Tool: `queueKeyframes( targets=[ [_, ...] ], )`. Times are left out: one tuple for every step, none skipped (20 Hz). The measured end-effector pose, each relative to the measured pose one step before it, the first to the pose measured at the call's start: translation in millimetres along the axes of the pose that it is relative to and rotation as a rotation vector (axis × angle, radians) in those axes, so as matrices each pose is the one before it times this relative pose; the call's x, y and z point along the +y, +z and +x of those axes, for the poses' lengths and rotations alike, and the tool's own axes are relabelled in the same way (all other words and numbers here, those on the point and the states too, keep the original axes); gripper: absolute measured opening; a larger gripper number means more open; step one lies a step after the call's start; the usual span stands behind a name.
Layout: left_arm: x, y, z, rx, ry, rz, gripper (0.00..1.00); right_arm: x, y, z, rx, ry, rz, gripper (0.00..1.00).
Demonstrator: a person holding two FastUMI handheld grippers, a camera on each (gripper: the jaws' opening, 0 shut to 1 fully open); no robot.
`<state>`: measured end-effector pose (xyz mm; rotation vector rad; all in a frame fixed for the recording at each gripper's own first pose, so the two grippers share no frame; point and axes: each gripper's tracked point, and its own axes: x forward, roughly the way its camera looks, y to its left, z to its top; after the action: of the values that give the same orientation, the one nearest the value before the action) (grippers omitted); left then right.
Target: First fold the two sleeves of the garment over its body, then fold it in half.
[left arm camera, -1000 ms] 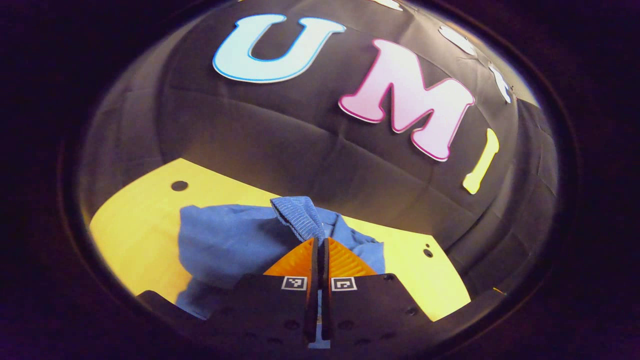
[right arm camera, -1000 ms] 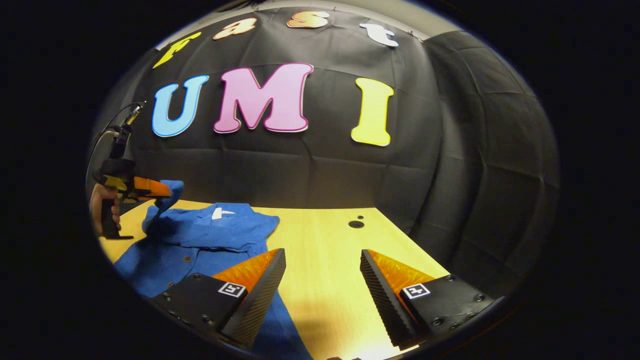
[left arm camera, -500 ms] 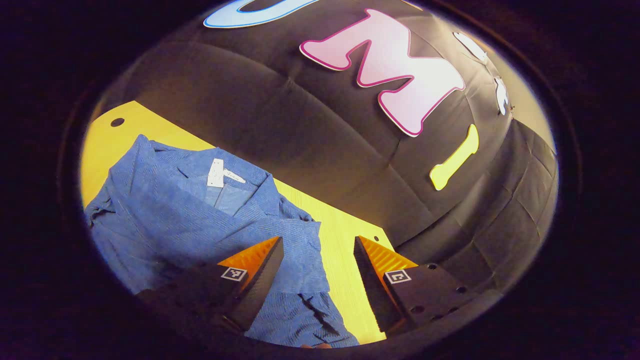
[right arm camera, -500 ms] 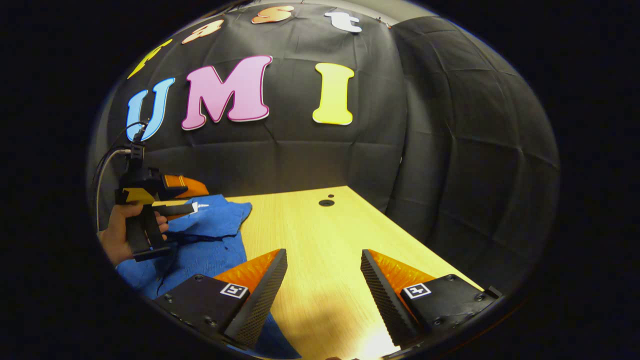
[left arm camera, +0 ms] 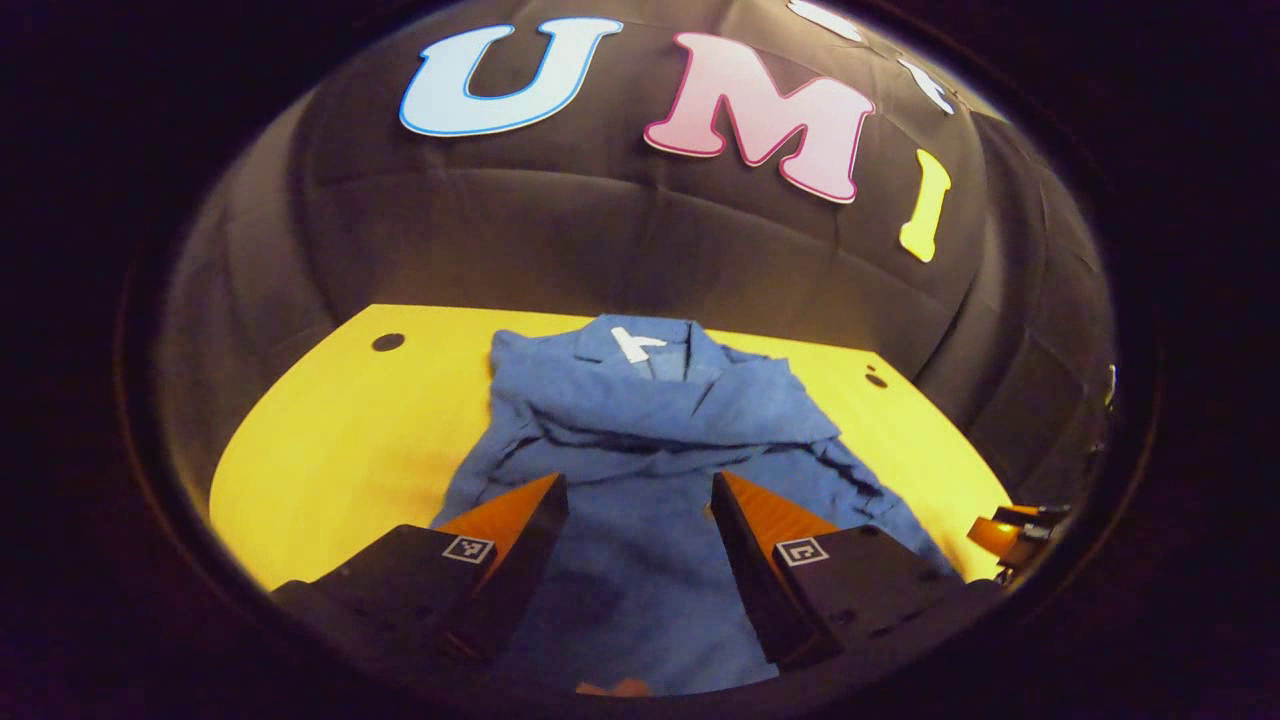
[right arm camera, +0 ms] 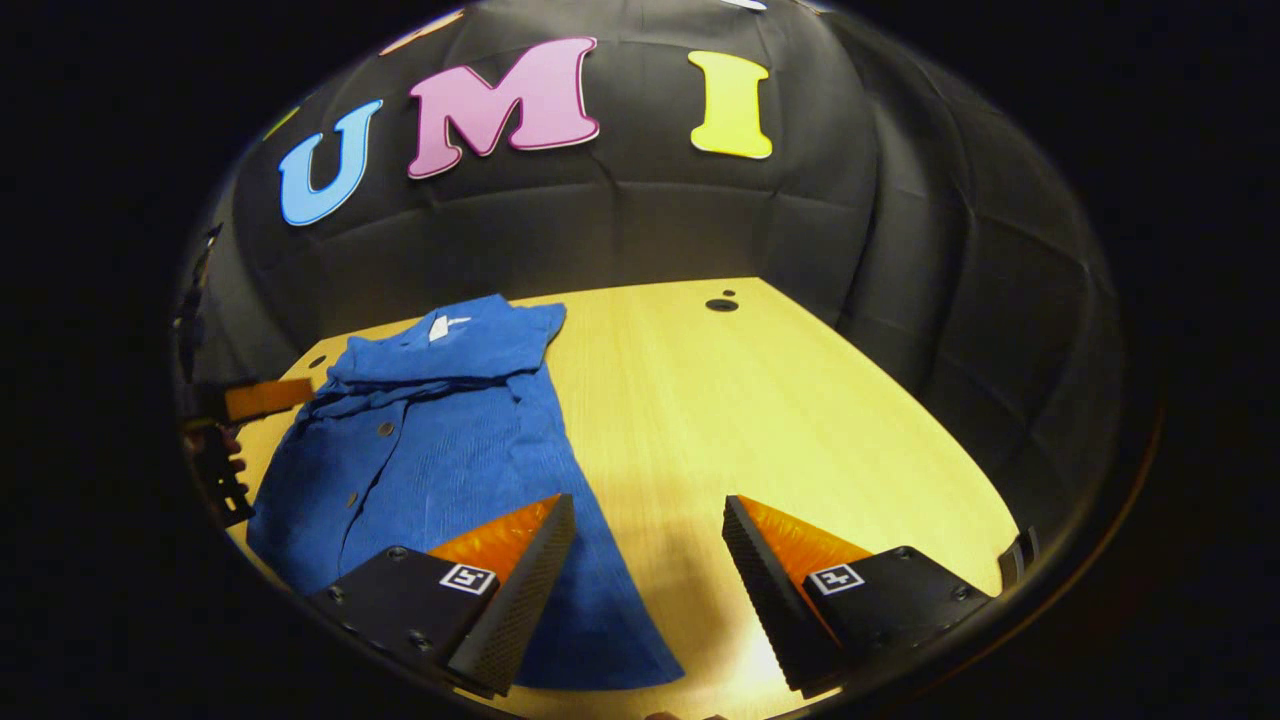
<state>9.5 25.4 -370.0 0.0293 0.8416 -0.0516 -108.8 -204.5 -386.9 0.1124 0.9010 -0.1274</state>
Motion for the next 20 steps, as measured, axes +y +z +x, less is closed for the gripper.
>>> queueKeyframes(
  targets=[
    [17.86,-18.39,-18.27,0.03518,0.04221,-0.00078,0.85,6.35,-8.68,-1.31,0.02639,0.00927,-0.02107,0.97],
    [17.49,-19.02,-14.89,0.04441,0.03674,-0.01171,0.85,5.02,-8.20,-2.90,0.03791,0.01417,-0.02493,0.97],
    [13.53,-19.26,-13.35,0.05213,0.02450,-0.01798,0.85,3.09,-7.59,-4.85,0.02699,0.01084,-0.02609,0.97],
    [6.92,-18.04,-11.65,0.04521,0.01810,-0.01680,0.84,2.17,-4.64,-3.39,0.01428,0.00761,-0.02241,0.97],
    [7.44,-12.10,-8.88,0.02961,0.01625,-0.01101,0.85,-0.43,-4.92,-1.59,0.02103,-0.00433,-0.02601,0.97],
    [5.91,-9.31,-4.13,0.01486,0.02061,-0.00424,0.85,-1.91,-6.44,-0.22,0.02352,-0.01540,-0.03032,0.97],
    [6.07,-9.78,-3.95,0.01561,0.02013,-0.00329,0.85,-1.42,-6.92,0.11,0.02858,-0.01204,-0.02758,0.98],
    [7.95,-14.07,-4.13,0.02410,0.02360,-0.00802,0.85,0.27,-6.10,1.00,0.03211,-0.00642,-0.01709,0.98],
    [4.28,-11.46,-2.77,0.02699,0.01353,-0.00988,0.85,2.70,-6.47,-0.94,0.02170,0.00622,-0.00246,0.98],
    [6.37,-8.51,-5.00,0.01398,0.01497,-0.00991,0.85,4.62,-2.73,-2.11,0.01169,0.01049,0.00340,0.98],
    [2.47,-3.59,-0.35,0.00657,0.00939,-0.00994,0.85,4.72,-3.96,-1.97,0.00956,0.00314,0.00221,0.98],
    [2.21,-5.63,0.06,0.00848,0.00699,-0.01041,0.85,2.27,-1.84,-0.60,0.01230,0.00194,0.00338,0.98],
    [2.72,-3.75,-0.08,0.01302,0.00469,-0.01005,0.85,1.11,-3.88,1.21,0.01438,-0.00037,0.00601,0.98],
    [2.38,-4.27,2.13,0.01412,0.00626,-0.00942,0.85,0.47,-2.86,-0.27,0.01551,-0.00086,0.00659,0.98],
    [1.17,-2.26,1.85,0.01051,0.00437,-0.00730,0.85,-0.27,-1.81,-0.94,0.00714,-0.00060,0.00544,0.99],
    [0.21,-1.74,1.46,0.01159,0.00243,-0.00797,0.86,-0.63,2.04,0.79,-0.00351,-0.00235,0.01101,0.99],
    [0.02,3.27,0.80,-0.01710,0.00018,0.00924,0.85,0.55,-2.80,1.20,0.00413,0.00139,0.01460,0.99],
    [-0.63,-2.46,1.41,0.00667,0.00518,0.00826,0.86,1.04,-1.64,0.22,0.00669,0.00514,0.02223,0.98],
    [-3.87,0.94,-0.58,-0.00270,-0.00563,0.00635,0.85,1.12,0.15,0.16,0.00118,0.00726,0.02815,0.99],
    [-3.87,0.13,-1.06,0.00433,-0.00498,0.00530,0.84,2.36,-1.04,0.55,0.00922,0.01485,0.02564,0.98]
  ],
)
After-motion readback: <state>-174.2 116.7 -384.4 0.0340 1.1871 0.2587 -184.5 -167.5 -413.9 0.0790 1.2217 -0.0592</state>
